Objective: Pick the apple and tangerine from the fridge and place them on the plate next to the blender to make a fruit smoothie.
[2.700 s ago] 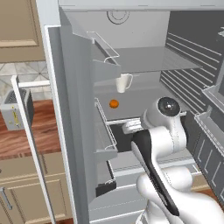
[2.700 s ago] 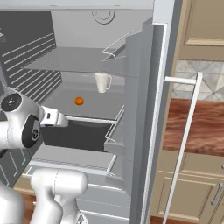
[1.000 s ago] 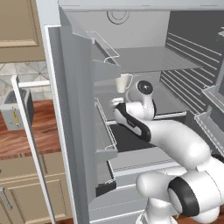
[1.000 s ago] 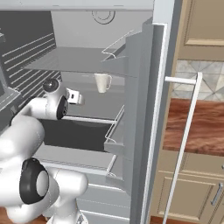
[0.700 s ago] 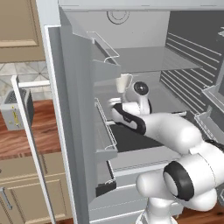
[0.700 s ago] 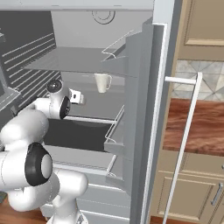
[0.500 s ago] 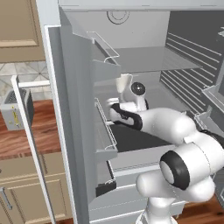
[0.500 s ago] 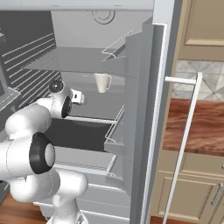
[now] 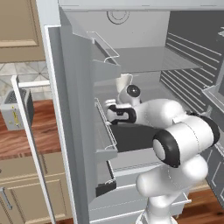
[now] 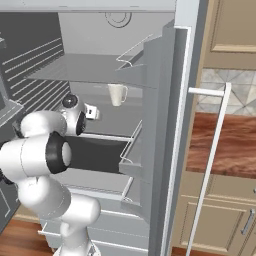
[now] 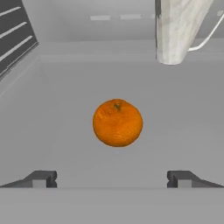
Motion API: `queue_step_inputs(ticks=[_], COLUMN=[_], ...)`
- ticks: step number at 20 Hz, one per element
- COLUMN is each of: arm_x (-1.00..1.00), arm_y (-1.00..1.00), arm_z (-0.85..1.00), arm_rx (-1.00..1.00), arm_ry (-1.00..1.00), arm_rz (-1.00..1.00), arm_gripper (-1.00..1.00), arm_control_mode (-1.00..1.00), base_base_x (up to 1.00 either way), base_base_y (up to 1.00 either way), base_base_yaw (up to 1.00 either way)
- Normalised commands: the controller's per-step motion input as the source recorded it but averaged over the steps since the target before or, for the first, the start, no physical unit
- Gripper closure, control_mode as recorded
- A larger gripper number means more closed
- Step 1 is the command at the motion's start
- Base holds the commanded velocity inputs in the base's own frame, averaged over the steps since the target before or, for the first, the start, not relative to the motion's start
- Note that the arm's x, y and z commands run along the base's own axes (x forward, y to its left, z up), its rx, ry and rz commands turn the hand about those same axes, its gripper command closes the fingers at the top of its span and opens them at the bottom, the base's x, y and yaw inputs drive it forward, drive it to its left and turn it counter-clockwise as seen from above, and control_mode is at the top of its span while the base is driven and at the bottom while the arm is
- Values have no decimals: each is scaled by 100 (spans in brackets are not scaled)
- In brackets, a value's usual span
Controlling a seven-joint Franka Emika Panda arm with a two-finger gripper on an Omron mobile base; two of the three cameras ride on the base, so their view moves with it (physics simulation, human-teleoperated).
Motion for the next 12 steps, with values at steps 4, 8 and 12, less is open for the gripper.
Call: queue_step_inputs(ticks=[4, 8, 12], arm_x=[38, 35, 38], arm_y=[0, 6, 11], arm_z=[-15, -17, -13], arm_rx=[0, 0, 0], arm_ry=[0, 0, 0], arm_rz=[0, 0, 0], arm_gripper=[-100, -100, -100], arm_control_mode=[-100, -100, -100], base_base_x=[0, 0, 0], base_base_y=[0, 0, 0], base_base_yaw=[0, 0, 0])
